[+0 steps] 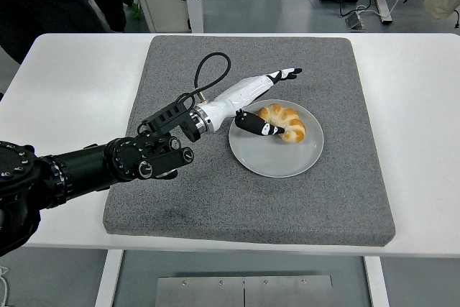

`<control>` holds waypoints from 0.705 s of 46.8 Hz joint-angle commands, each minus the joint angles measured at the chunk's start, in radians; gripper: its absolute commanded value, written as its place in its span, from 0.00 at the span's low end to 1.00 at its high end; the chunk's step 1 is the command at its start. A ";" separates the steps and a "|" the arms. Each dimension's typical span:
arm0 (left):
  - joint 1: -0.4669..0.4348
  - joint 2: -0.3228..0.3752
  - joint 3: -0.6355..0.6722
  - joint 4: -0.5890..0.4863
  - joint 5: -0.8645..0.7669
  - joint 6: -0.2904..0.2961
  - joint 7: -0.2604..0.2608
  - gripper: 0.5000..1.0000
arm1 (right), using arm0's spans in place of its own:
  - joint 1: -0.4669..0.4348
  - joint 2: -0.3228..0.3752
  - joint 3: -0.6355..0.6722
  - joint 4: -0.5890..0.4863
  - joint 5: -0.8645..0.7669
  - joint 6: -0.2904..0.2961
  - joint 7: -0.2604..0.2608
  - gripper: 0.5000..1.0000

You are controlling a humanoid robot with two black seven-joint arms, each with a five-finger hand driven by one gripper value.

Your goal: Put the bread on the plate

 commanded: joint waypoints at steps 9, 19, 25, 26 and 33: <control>0.000 0.009 -0.097 0.000 -0.081 -0.099 0.004 0.91 | 0.000 0.000 0.000 0.000 0.000 0.000 0.000 1.00; 0.005 0.028 -0.164 0.003 -0.150 -0.159 0.011 0.91 | 0.000 0.000 0.000 0.000 0.000 0.000 0.000 1.00; 0.006 0.052 -0.201 0.005 -0.253 -0.211 0.014 0.91 | 0.000 0.000 0.000 0.000 0.001 0.000 0.000 1.00; 0.008 0.055 -0.206 0.005 -0.270 -0.217 0.014 0.91 | 0.000 0.000 0.000 0.000 0.000 0.000 -0.001 1.00; 0.011 0.084 -0.236 0.006 -0.365 -0.245 0.015 0.91 | 0.000 0.000 0.000 0.000 0.001 0.000 -0.002 1.00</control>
